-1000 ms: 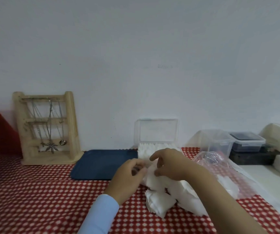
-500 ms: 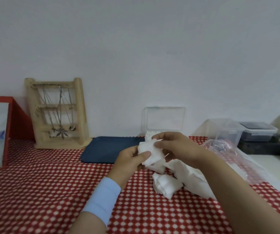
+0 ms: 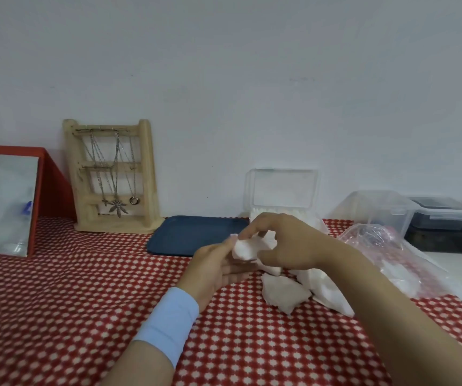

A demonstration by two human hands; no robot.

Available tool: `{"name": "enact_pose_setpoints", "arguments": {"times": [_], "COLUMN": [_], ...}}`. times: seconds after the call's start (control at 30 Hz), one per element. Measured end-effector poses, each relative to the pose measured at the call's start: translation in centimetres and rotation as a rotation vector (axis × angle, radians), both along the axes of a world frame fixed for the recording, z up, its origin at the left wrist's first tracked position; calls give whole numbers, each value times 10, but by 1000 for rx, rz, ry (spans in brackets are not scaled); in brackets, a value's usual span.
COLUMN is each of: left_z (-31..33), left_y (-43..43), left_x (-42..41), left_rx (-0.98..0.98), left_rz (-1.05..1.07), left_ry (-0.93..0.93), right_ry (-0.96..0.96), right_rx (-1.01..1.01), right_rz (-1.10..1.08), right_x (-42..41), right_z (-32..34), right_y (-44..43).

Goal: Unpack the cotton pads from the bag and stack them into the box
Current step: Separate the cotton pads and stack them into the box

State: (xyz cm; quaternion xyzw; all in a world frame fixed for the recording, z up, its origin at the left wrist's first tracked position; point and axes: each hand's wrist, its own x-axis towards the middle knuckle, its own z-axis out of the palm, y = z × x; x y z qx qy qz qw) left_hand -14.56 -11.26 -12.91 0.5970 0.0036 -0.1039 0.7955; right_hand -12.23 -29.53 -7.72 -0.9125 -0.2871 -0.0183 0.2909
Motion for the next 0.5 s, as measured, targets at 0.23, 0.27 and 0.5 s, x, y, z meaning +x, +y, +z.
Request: {"name": "enact_pose_setpoints", "arguments": {"times": [0.23,0.27,0.5], "left_z": [-3,-4,-7], "left_y": [5,5,3], "left_x": [4,4,0], "left_rx": [9,14,122], "left_rz": [12,16,75], "left_ry": [-40,-62,-158], "right_ry": [57,84,235], "right_rx": [169,202,316], "right_rz": [-121,-119,-127], "right_x": [8,5,1], "right_z": [-3,-1,-5], "right_y": [1,1,7]}}
